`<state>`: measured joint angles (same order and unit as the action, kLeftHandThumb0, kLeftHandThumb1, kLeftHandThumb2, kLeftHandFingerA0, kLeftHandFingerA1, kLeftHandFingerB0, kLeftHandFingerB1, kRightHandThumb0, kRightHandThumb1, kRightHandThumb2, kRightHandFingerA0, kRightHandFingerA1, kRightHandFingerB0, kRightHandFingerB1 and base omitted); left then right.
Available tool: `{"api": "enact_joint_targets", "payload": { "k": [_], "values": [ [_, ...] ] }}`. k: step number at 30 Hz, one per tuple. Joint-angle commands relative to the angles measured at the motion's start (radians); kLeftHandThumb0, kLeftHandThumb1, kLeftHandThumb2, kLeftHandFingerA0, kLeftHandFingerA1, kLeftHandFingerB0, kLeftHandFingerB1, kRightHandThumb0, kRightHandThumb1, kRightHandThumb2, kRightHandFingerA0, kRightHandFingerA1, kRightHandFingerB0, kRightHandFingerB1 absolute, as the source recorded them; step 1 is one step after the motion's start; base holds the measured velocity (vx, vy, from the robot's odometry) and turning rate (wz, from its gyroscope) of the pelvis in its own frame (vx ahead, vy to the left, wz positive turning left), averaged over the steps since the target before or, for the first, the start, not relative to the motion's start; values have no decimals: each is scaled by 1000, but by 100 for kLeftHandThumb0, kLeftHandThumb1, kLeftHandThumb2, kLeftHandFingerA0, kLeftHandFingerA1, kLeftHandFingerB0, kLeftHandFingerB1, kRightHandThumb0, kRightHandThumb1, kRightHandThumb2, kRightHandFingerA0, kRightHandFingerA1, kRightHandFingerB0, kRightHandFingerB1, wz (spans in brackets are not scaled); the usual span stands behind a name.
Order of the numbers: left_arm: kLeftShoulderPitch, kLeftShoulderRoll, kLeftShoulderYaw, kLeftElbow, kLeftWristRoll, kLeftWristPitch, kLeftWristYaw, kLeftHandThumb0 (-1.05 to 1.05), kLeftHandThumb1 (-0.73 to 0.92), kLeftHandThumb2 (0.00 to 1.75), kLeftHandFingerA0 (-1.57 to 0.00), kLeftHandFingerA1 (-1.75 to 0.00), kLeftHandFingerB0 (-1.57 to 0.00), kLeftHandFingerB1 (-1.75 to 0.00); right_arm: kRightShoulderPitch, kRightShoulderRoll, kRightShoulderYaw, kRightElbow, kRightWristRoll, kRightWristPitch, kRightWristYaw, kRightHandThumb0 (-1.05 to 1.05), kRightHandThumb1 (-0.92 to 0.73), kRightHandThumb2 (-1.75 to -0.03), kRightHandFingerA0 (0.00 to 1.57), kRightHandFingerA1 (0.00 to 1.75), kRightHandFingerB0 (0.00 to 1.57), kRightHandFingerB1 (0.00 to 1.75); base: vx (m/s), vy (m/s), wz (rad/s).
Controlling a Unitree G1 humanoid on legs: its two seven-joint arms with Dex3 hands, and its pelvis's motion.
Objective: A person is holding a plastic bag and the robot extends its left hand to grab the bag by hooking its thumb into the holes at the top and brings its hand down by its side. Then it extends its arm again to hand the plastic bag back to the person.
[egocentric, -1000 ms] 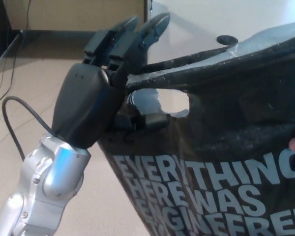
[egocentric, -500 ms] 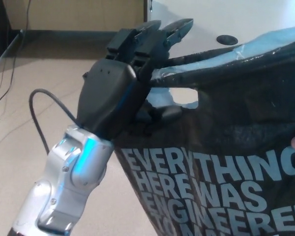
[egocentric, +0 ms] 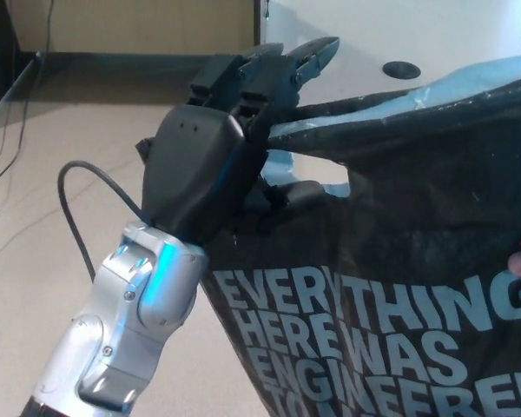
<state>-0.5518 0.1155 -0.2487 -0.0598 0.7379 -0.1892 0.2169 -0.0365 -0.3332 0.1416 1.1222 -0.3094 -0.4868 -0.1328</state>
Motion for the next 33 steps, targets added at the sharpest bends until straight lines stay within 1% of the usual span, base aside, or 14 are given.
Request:
{"api": "enact_joint_targets", "payload": {
  "k": [1, 5, 6, 10, 11, 12, 20, 23, 24, 26, 27, 28, 29, 33],
  "values": [
    [-38, 9, 7, 38, 15, -23, 65, -55, 46, 72, -27, -42, -22, -39, 9, -3, -7, -1, 10, -3, -1, -32, -67, -60, 81, 49, 68, 45, 0, 0, 0],
    [-60, 22, 25, 51, -19, -47, 64, -44, 54, 57, -35, -34, -29, -30, -6, -1, -8, -4, 9, 15, -3, -32, -67, -60, 81, 49, 68, 44, 0, 0, 0],
    [-66, 26, 41, 38, -28, -40, 61, -54, 46, 74, -36, -46, -25, -41, -14, 1, -9, 6, 10, 8, -4, -31, -66, -60, 82, 50, 69, 45, 0, 0, 0],
    [-65, 19, 67, 9, -50, -35, 54, -54, 48, 75, -33, -45, -26, -41, -8, -2, -4, 10, 5, -8, -5, -31, -66, -60, 84, 51, 69, 45, 0, 0, 0],
    [-66, 16, 69, 2, -46, -29, 55, -49, 58, 58, -39, -35, -31, -31, -3, -1, -3, 9, 5, -10, -4, -31, -67, -60, 83, 51, 68, 45, 0, 0, 0],
    [-73, 11, 68, 0, -37, -20, 58, -56, 48, 75, -33, -45, -25, -41, 1, -1, -2, 7, 3, -11, -6, -30, -66, -60, 82, 50, 68, 45, 0, 0, 0],
    [-114, -21, 28, 51, 21, -11, 99, -59, 49, 77, -35, -46, -28, -42, 12, 4, 3, 12, -3, 5, -12, -31, -67, -60, 81, 50, 67, 44, 0, 0, 0],
    [-147, -48, 0, 107, 23, -17, 122, -59, 46, 74, -39, -46, -27, -41, 5, 8, -1, 12, 2, 11, -12, -32, -66, -60, 82, 50, 68, 45, 0, 0, 0],
    [-154, -59, -12, 122, 33, -11, 130, -52, 53, 57, -44, -36, -31, -31, 8, 7, -3, 13, 4, 4, -10, -32, -66, -60, 83, 51, 69, 45, 0, 0, 0],
    [-170, -77, -29, 142, 43, 5, 134, -52, 52, 57, -45, -36, -30, -31, 5, 8, -3, 12, 4, 10, -12, -32, -66, -60, 82, 50, 68, 45, 0, 0, 0],
    [-190, -86, -35, 164, 44, 15, 131, -58, 45, 74, -39, -46, -24, -40, -12, 10, -2, 15, 3, 16, -12, -32, -67, -60, 82, 50, 68, 44, 0, 0, 0],
    [-197, -107, -53, 179, 58, 32, 139, -58, 42, 72, -40, -46, -26, -40, -9, 11, -3, 13, 4, 15, -12, -32, -66, -60, 82, 50, 68, 44, 0, 0, 0],
    [-204, -122, -65, 192, 70, 44, 145, -52, 49, 56, -46, -38, -30, -31, -7, 11, -4, 14, 6, 11, -13, -31, -66, -60, 83, 51, 68, 45, 0, 0, 0],
    [-223, -144, -100, 227, 105, 71, 159, -51, 49, 55, -48, -40, -30, -31, 1, 9, 0, 13, 1, 4, -10, -30, -67, -60, 81, 50, 67, 44, 0, 0, 0]
  ]
}}
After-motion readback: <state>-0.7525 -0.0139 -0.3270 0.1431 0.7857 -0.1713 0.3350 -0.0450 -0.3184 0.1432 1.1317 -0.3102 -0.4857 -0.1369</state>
